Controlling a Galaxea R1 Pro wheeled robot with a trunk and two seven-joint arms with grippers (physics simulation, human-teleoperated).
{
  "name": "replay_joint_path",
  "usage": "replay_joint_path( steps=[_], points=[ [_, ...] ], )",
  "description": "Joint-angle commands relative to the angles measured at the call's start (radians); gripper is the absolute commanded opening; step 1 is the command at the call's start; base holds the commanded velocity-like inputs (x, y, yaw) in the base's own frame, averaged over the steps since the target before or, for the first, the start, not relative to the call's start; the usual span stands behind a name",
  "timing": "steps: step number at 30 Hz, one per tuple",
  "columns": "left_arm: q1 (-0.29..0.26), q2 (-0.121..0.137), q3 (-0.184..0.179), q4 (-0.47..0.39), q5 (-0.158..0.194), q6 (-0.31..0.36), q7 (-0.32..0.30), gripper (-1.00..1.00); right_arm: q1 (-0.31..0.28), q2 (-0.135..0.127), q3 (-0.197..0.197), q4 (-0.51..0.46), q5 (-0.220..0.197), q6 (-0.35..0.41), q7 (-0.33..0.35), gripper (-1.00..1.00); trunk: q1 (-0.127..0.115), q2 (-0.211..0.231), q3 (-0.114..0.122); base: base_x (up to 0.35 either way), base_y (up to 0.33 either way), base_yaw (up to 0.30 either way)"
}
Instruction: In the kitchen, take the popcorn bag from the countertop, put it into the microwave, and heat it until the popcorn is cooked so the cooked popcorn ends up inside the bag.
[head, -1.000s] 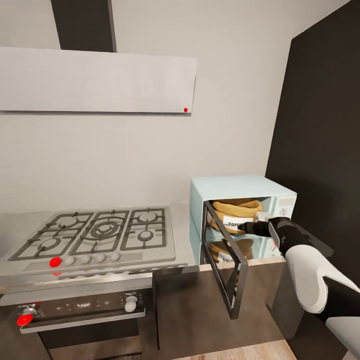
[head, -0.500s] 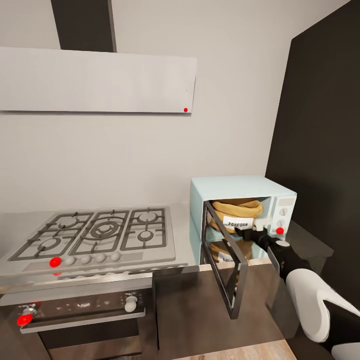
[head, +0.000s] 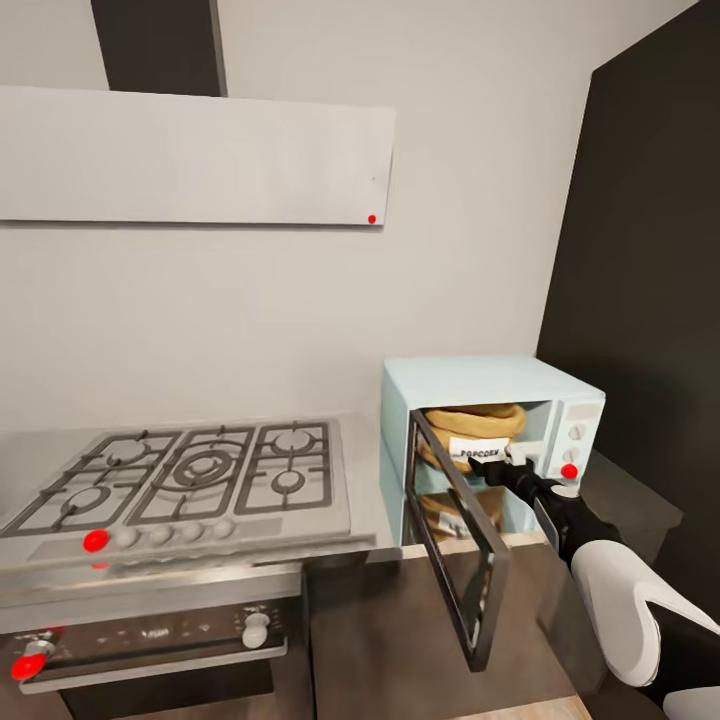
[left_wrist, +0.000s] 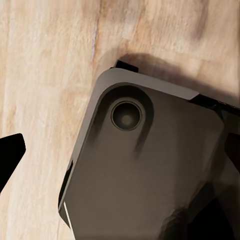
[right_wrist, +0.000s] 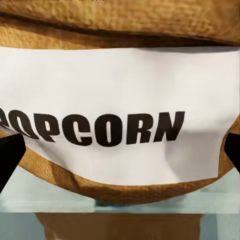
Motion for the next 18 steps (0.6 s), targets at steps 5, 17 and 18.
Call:
replay_joint_path(
  steps=[5,17,18],
  points=[
    [0.0,0.0,0.001,0.0,0.004,-0.002,0.0,1.0,-0.001,0.002,-0.008,0.004,0.012,-0.005,0.011,1.0,0.0,-0.001,-0.001,0.173,0.0,0.0],
    [0.0,0.0,0.001,0.0,0.004,-0.002,0.0,1.0,-0.001,0.027,-0.009,0.025,0.013,-0.005,0.013,1.0,0.0,-0.001,-0.001,0.066,0.0,0.0],
    [0.0,0.0,0.001,0.0,0.004,-0.002,0.0,1.0,-0.001,0.026,-0.009,0.025,0.013,-0.005,0.013,1.0,0.0,-0.001,-0.001,0.0,0.0,0.0]
  ],
)
